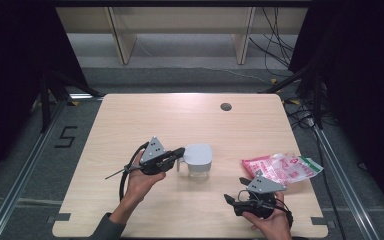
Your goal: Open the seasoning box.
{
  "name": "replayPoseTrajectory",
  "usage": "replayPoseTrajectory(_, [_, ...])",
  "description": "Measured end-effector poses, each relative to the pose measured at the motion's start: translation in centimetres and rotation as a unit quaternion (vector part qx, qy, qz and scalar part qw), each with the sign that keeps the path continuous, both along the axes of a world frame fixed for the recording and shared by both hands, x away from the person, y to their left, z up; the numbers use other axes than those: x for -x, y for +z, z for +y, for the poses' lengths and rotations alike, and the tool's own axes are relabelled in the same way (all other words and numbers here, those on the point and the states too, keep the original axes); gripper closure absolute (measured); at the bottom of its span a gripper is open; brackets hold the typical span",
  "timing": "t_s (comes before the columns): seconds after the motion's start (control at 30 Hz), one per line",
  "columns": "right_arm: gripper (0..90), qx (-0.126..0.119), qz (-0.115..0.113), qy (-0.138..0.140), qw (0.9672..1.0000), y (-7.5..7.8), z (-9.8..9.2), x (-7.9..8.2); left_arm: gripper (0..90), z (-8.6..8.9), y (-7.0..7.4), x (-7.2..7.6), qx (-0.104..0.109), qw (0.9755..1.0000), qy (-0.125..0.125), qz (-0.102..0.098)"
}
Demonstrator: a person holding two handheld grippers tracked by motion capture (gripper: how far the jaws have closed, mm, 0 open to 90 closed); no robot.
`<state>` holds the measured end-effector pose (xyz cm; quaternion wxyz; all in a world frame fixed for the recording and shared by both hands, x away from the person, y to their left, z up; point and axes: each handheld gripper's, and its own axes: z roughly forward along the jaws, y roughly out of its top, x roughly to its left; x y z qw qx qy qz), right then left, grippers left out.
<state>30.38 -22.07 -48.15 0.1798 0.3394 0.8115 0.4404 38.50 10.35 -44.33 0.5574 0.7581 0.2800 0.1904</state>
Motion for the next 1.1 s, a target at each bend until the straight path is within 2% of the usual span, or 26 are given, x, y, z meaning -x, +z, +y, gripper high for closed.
replayPoseTrajectory(0.1, [22.4,0.0,-0.003,-0.003,1.0,0.0,0.0,0.0,89.1,-0.2,-0.1,0.0,0.001,1.0,-0.001,0.004])
replayPoseTrajectory(0.13, [22.6,-0.006,0.015,-0.01,0.9998,0.0,0.2,0.2,89.1,-0.4,-0.1,-0.2,-0.003,1.0,-0.004,0.002])
replayPoseTrajectory(0.2, [22.8,-0.005,0.016,-0.01,0.9998,0.0,0.2,0.2,89.1,-0.4,-0.2,-0.3,-0.005,1.0,-0.002,0.005])
replayPoseTrajectory(0.23, [23.4,-0.001,0.007,-0.005,1.0,0.0,0.0,0.1,89.1,-0.4,-0.3,-0.3,-0.004,1.0,-0.002,0.006])
replayPoseTrajectory(0.33, [27.7,0.002,0.0,0.004,1.0,0.0,0.1,0.1,89.1,-0.3,-0.4,-0.4,-0.008,1.0,-0.001,0.004])
replayPoseTrajectory(0.4, [28.1,0.006,0.001,0.003,1.0,0.1,0.1,0.1,89.1,-0.2,-0.4,-0.5,-0.006,1.0,0.0,0.004])
replayPoseTrajectory(0.43, [28.5,0.009,-0.009,0.0,0.9999,0.1,0.1,0.0,89.1,-0.3,-0.4,-0.5,-0.003,1.0,0.001,0.006])
replayPoseTrajectory(0.47, [29.6,0.006,-0.002,-0.001,1.0,0.1,0.2,0.0,89.1,-0.2,-0.4,-0.5,-0.006,1.0,0.0,0.003])
replayPoseTrajectory(0.53, [32.1,0.011,-0.015,0.002,0.9998,0.2,0.3,-0.2,89.1,-0.2,-0.4,-0.5,-0.008,1.0,-0.001,0.003])
replayPoseTrajectory(0.6, [34.0,0.007,-0.012,0.007,0.9999,0.2,0.3,-0.3,89.1,-0.2,-0.4,-0.5,-0.006,1.0,-0.001,0.003])
replayPoseTrajectory(0.63, [37.0,0.008,-0.011,0.008,0.9999,0.2,0.4,-0.3,89.1,-0.2,-0.4,-0.4,-0.009,1.0,-0.001,0.002])
replayPoseTrajectory(0.67, [38.7,0.012,-0.026,0.011,0.9995,0.3,0.4,-0.5,89.1,-0.3,-0.5,-0.4,-0.008,1.0,0.0,0.003])
replayPoseTrajectory(0.73, [44.6,0.006,-0.019,0.01,0.9997,0.5,0.5,-0.6,89.1,-0.3,-0.4,-0.4,-0.012,0.9999,0.0,-0.003])
replayPoseTrajectory(0.77, [46.2,0.005,-0.03,0.01,0.9995,0.5,0.4,-0.8,89.1,-0.2,-0.5,-0.4,-0.011,0.9999,0.0,-0.002])
replayPoseTrajectory(0.8, [49.0,0.002,-0.024,0.014,0.9996,0.6,0.4,-1.0,89.1,-0.3,-0.5,-0.4,-0.01,0.9999,0.0,-0.001])
replayPoseTrajectory(0.87, [54.2,0.002,-0.042,0.012,0.999,0.8,0.4,-1.3,89.1,-0.2,-0.5,-0.3,-0.012,0.9999,0.0,-0.003])
replayPoseTrajectory(0.93, [59.1,-0.009,-0.039,0.009,0.9991,1.0,0.7,-1.4,89.1,-0.2,-0.5,-0.3,-0.011,0.9999,0.0,-0.002])
replayPoseTrajectory(0.97, [62.4,0.001,-0.058,0.014,0.9982,1.3,0.8,-1.8,89.1,-0.2,-0.5,-0.3,-0.011,0.9999,-0.001,-0.002])
replayPoseTrajectory(1.0, [62.4,0.001,-0.058,0.014,0.9982,1.3,0.8,-1.8,89.1,-0.1,-0.5,-0.3,-0.016,0.9999,-0.002,-0.003])
replayPoseTrajectory(1.03, [63.4,0.004,-0.067,0.015,0.9977,1.4,0.8,-2.0,89.1,-0.2,-0.5,-0.3,-0.012,0.9999,0.0,-0.003])
replayPoseTrajectory(1.1, [66.0,0.005,-0.067,0.012,0.9976,1.6,1.1,-2.3,89.1,-0.2,-0.5,-0.2,-0.009,1.0,0.001,0.0])
